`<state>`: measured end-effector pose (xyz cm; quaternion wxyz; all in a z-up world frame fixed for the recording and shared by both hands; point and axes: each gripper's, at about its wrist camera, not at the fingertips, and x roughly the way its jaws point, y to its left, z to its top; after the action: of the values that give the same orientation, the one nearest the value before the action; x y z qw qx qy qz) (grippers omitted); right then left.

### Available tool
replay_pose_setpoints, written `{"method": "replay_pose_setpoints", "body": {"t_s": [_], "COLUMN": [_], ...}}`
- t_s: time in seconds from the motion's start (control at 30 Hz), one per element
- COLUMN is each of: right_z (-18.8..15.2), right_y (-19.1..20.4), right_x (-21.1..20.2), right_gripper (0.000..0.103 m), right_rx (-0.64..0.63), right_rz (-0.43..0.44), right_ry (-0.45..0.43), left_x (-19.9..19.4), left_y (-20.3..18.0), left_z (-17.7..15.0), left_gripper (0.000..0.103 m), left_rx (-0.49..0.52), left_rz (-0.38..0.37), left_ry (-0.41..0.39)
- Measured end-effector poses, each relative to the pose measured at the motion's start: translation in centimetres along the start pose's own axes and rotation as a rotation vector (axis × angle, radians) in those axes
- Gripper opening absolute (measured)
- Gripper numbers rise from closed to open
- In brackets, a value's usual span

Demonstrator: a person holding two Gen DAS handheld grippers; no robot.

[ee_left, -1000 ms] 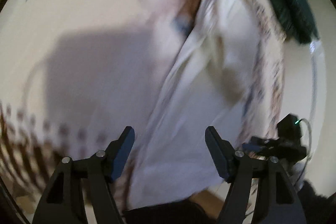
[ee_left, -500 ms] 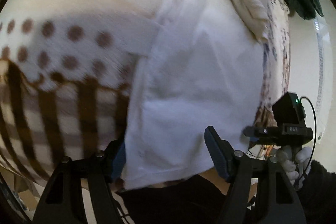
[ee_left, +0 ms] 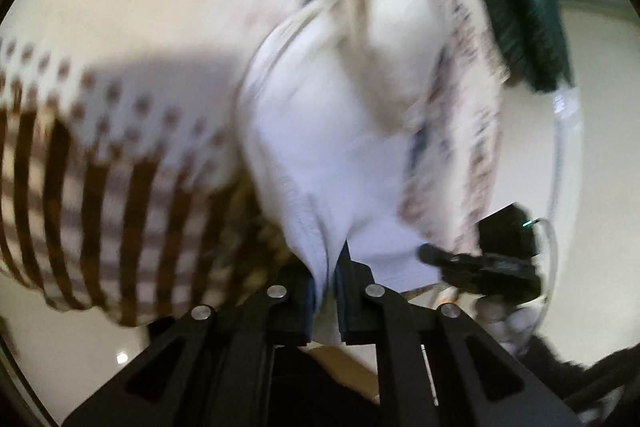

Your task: Fold small clothes

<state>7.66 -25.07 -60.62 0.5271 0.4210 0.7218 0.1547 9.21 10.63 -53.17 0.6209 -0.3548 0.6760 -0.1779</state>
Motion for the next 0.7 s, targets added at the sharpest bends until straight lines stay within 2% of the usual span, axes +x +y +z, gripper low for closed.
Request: {"method": "replay_pose_setpoints", "body": {"t_s": [0.13, 0.27, 0.37, 0.4, 0.43, 0.47, 0.5, 0.57, 0.6, 0.63, 0.7], "right_z": [3.1, 7.6, 12.5, 13.9, 15.8, 17.1, 18.1, 19.4, 19.3, 19.4, 19.0], "right_y": [4.6, 9.1, 11.7, 12.2, 13.0, 13.5, 14.1, 14.5, 14.5, 14.2, 13.4], "right_x": [-2.4, -4.3, -5.6, -6.0, -6.3, -6.3, -6.3, -7.3, -7.6, -8.4, -8.8], "right_gripper": [0.005, 0.005, 0.005, 0.006, 0.006, 0.007, 0.014, 0.036, 0.056, 0.061, 0.062], "right_rx": [-0.081, -0.147, -0.146, -0.141, -0.148, -0.15, -0.147, -0.146, -0.149, -0.154, -0.154], "right_rz": [0.048, 0.068, 0.074, 0.06, 0.037, 0.029, 0.013, -0.012, -0.017, -0.019, -0.051], "right_ry": [-0.088, -0.207, -0.33, -0.372, -0.404, -0.406, -0.406, -0.443, -0.463, -0.48, -0.484], "left_x": [-2.2, -1.7, -0.2, 0.0, 0.3, 0.3, 0.0, -0.8, -1.2, -1.2, -0.7], "left_y": [-4.3, -7.7, -8.9, -8.9, -9.1, -9.4, -9.3, -8.7, -8.5, -8.7, -8.0], "left_z": [5.2, 11.7, 18.1, 19.8, 21.3, 22.2, 22.8, 23.6, 23.6, 23.5, 23.1], "left_gripper": [0.006, 0.006, 0.009, 0.014, 0.033, 0.047, 0.068, 0.07, 0.07, 0.07, 0.071], "left_rx": [0.078, 0.149, 0.119, 0.097, 0.087, 0.085, 0.081, 0.068, 0.072, 0.085, 0.11], "left_rz": [-0.026, -0.059, -0.064, -0.042, -0.021, -0.015, -0.015, -0.047, -0.038, -0.015, 0.052], "left_ry": [-0.11, -0.188, -0.221, -0.231, -0.256, -0.28, -0.303, -0.339, -0.349, -0.353, -0.336]}}
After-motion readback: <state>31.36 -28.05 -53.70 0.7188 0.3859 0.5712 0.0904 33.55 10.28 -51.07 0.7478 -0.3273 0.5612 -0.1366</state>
